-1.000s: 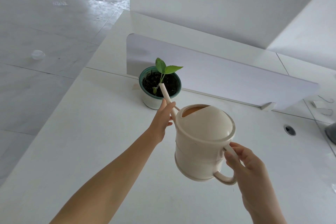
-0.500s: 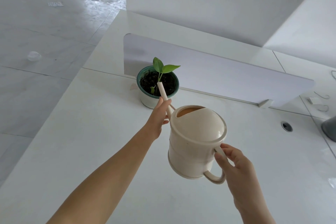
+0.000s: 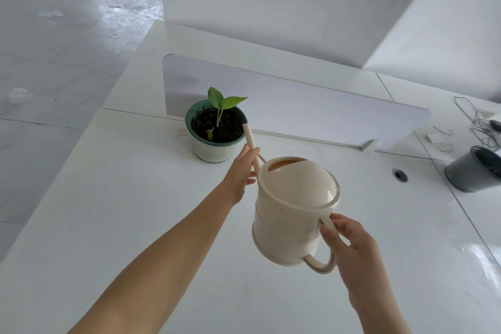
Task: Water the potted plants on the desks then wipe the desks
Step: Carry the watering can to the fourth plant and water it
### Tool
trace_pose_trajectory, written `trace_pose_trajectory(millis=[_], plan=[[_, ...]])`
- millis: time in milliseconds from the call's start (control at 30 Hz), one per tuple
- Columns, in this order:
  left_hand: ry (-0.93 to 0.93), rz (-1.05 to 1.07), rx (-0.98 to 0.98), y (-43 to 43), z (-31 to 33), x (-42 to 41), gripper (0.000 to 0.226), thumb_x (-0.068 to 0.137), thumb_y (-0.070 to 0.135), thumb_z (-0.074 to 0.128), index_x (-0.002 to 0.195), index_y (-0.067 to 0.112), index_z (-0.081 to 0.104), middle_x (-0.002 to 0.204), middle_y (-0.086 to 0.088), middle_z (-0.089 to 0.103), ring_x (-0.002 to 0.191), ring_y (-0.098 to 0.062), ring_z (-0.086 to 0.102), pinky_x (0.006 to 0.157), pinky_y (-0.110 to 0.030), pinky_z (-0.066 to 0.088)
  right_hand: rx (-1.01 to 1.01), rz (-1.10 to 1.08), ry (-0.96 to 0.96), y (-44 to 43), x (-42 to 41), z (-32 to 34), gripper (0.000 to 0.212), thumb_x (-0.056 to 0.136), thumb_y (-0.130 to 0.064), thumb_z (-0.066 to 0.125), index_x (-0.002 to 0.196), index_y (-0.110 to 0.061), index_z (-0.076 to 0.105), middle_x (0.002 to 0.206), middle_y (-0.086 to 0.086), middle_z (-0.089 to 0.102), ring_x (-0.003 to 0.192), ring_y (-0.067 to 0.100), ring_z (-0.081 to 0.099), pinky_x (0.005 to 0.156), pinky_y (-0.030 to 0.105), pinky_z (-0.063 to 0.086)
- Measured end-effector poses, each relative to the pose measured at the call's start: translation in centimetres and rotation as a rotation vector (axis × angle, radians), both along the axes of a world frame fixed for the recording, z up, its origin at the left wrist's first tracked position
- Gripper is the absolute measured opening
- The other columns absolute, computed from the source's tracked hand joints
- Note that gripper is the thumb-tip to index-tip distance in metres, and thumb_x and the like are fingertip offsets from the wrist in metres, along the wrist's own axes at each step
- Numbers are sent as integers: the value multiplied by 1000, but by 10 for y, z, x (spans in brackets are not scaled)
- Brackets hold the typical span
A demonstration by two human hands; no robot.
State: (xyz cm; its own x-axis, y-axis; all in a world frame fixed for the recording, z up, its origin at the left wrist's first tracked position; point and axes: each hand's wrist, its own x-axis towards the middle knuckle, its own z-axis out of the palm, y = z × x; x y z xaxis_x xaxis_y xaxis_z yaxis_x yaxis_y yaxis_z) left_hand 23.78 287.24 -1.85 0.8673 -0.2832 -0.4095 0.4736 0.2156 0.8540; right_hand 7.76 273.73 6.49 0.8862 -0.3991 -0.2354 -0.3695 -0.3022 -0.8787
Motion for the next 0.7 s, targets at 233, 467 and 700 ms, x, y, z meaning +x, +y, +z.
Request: trace_pose_trajectory(millis=[233,467,700], plan=[[15,63,-7,20,-10,-27,22,94,37,38,114,38,47,107,-3,54,101,-23,53,101,-45,38,4,34,33,2,-16,-5,15,88,-10,55,77,-18,60,114,-1,57,97,14,55,66,14,37],[32,245,-17,69,-33,-80,38,97,32,37,134,35,32,111,-4,56,101,-25,59,98,-42,42,2,117,115,18,-37,-29,23,89,-10,55,69,-22,54,115,8,56,104,17,48,52,4,42],[78,398,67,111,-44,-124,42,97,32,36,139,30,31,134,-4,49,120,-29,50,96,-39,38,-138,295,235,25,-46,-78,12,91,-18,51,81,-16,55,116,-4,46,104,10,45,85,22,31]])
